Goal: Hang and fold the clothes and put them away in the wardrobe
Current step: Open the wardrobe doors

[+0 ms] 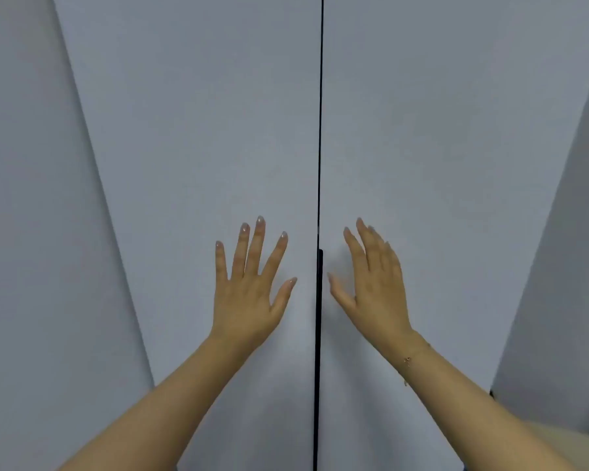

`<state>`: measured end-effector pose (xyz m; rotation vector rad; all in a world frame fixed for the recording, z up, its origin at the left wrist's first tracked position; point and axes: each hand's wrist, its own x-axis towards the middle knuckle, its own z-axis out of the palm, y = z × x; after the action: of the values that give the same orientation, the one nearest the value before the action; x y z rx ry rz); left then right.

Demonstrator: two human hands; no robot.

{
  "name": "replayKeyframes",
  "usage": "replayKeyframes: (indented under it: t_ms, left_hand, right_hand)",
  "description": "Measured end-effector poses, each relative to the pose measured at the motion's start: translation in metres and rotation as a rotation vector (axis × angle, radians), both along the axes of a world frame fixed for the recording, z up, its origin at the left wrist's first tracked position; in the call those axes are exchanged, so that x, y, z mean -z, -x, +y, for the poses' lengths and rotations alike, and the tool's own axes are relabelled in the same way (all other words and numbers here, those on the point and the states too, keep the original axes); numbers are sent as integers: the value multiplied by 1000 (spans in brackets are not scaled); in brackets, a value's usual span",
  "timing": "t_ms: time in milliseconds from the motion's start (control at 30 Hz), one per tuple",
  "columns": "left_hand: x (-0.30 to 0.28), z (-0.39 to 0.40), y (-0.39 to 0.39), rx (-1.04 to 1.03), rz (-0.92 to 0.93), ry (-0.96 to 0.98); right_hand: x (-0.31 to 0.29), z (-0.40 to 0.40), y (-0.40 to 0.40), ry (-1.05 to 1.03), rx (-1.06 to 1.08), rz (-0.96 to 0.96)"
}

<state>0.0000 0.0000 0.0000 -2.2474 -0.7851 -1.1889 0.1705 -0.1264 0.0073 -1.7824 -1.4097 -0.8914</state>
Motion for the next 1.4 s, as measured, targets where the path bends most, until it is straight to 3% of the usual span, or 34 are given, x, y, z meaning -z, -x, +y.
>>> replayKeyframes:
  t_ms: [167, 333, 467, 600, 800, 1133, 1400]
  left_hand:
    - [29, 45, -26, 43, -12, 2]
    - [43, 88, -49, 85, 0, 22]
    - [55, 107, -65, 104, -38, -3]
    - [59, 118, -72, 108, -79, -39]
    - [60, 117, -72, 126, -66, -25]
    - [35, 36, -30, 77, 111, 313]
    - [30, -101, -8, 47, 99, 258]
  right_hand:
    - [20, 45, -8, -146, -115, 204]
    - [22, 71, -8, -95, -75, 438]
    - [11, 86, -7, -20, 97, 427]
    - [6, 91, -6, 19, 106, 451]
    - [-8, 77, 1, 122, 231, 269]
    - [-4, -9, 42, 122, 129, 306]
    - [-1, -110, 49, 89, -104, 369]
